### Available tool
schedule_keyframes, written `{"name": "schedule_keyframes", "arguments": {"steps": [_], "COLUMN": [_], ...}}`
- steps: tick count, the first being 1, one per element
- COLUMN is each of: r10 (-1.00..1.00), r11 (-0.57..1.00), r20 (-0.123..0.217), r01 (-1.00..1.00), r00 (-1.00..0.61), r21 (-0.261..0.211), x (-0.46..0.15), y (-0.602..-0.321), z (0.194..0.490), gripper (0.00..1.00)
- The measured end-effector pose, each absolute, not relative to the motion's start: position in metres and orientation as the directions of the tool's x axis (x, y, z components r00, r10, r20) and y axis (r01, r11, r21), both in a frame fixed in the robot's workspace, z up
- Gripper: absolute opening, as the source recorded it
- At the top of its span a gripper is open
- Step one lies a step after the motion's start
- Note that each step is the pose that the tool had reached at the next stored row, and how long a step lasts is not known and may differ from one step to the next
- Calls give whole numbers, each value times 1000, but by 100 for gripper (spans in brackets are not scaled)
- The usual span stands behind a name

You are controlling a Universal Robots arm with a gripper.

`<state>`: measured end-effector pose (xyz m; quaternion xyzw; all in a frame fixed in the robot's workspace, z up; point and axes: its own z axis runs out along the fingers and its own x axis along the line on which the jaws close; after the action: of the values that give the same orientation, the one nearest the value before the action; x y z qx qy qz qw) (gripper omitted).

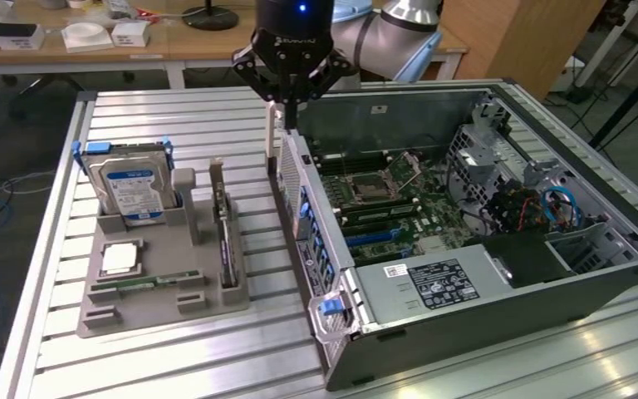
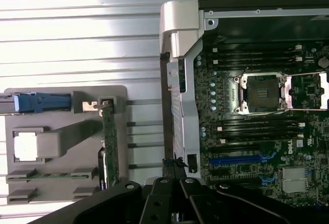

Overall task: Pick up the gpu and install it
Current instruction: 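Reach for the gpu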

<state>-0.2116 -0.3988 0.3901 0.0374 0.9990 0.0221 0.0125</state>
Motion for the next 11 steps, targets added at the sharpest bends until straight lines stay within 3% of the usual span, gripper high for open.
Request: {"name": "schedule_keyframes", "arguments": {"steps": [11], "r10": [75], "r11": [996], "r20": [-23], "r01": [74], "r00": [-997], "r21": [45], "x": [-219], "y": [-399], "z": [390], "gripper": [11]}}
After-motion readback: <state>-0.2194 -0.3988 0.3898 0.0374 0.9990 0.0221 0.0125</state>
